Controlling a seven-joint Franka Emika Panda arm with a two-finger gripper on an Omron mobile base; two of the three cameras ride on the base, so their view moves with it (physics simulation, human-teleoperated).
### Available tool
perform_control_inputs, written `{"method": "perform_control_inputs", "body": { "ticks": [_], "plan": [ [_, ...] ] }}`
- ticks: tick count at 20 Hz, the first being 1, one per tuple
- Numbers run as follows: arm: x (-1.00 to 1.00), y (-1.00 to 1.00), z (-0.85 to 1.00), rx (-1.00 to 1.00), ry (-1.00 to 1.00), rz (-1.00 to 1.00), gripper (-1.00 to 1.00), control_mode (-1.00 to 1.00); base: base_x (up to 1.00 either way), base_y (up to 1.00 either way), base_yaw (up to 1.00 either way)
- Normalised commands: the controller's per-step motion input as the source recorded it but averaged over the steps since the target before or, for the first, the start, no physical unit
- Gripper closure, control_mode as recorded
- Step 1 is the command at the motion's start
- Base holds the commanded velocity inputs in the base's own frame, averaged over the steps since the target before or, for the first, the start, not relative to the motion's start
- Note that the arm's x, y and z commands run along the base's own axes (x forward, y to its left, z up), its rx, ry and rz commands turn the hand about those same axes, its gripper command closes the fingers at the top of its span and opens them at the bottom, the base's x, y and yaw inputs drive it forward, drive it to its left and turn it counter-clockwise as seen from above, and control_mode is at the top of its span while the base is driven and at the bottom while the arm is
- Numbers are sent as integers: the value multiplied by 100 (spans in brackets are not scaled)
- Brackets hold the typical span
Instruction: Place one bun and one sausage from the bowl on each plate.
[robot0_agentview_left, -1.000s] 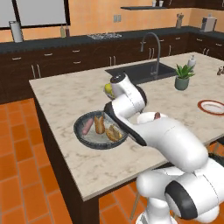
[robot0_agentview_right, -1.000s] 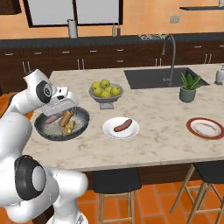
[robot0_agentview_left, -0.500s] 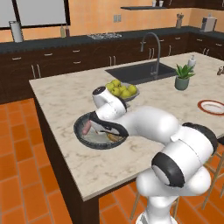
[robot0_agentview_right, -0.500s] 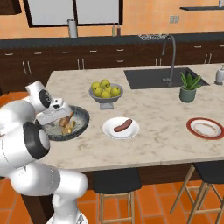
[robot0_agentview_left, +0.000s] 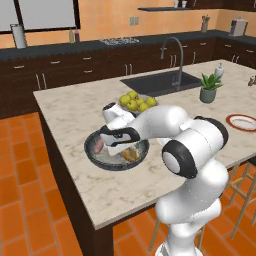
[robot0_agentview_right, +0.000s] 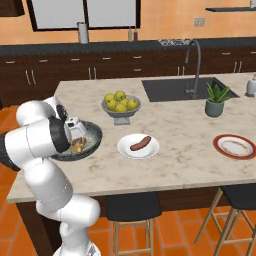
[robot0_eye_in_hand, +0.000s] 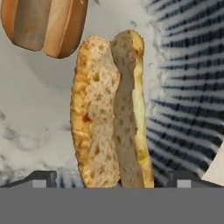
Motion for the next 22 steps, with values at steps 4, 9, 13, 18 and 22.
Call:
{"method": "perform_control_inputs", "body": {
  "ticks": [4,9,13,18,22],
  "plan": [
    [7,0,-33,0,2,-14,-100,-100,0,0,0],
    [0,-2,-25,0,0,-12,-100,-100,0,0,0],
    [0,-14,-5,0,0,-5,-100,-100,0,0,0],
    [0,-11,0,2,-4,-4,-100,-100,0,0,0],
    [0,0,-19,6,-11,-5,-100,-100,0,0,0]
  ]
}}
